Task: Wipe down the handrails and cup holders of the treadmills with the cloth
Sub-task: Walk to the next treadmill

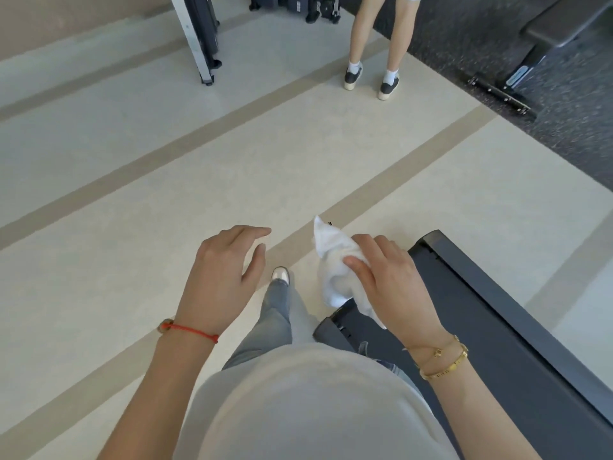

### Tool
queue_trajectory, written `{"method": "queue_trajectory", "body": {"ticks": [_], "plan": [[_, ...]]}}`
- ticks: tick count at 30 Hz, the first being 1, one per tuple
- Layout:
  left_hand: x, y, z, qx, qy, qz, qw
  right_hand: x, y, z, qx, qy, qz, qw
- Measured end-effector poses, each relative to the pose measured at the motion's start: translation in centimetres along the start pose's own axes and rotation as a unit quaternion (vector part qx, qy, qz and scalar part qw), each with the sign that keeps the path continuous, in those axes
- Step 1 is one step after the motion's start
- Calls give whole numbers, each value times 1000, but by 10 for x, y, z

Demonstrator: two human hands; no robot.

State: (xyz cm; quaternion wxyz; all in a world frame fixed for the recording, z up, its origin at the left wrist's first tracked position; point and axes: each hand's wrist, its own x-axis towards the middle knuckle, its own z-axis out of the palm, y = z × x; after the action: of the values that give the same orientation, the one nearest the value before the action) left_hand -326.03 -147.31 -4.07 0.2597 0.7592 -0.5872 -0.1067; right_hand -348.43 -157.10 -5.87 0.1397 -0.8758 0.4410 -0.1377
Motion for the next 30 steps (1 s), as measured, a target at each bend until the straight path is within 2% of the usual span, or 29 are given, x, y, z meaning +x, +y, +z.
{"method": "queue_trajectory", "body": {"ticks": [8,15,23,30], "plan": [[190,-48,-15,-5,-27,98,995,140,8,14,30,72,106,991],[326,-46,-4,-18,-85,197,976,223,24,5,34,121,209,970],[456,-8,55,-41,-161,283,945,288,83,-7,30,146,307,940],[567,73,129,-68,-196,347,914,338,178,-41,28,172,386,906]]}}
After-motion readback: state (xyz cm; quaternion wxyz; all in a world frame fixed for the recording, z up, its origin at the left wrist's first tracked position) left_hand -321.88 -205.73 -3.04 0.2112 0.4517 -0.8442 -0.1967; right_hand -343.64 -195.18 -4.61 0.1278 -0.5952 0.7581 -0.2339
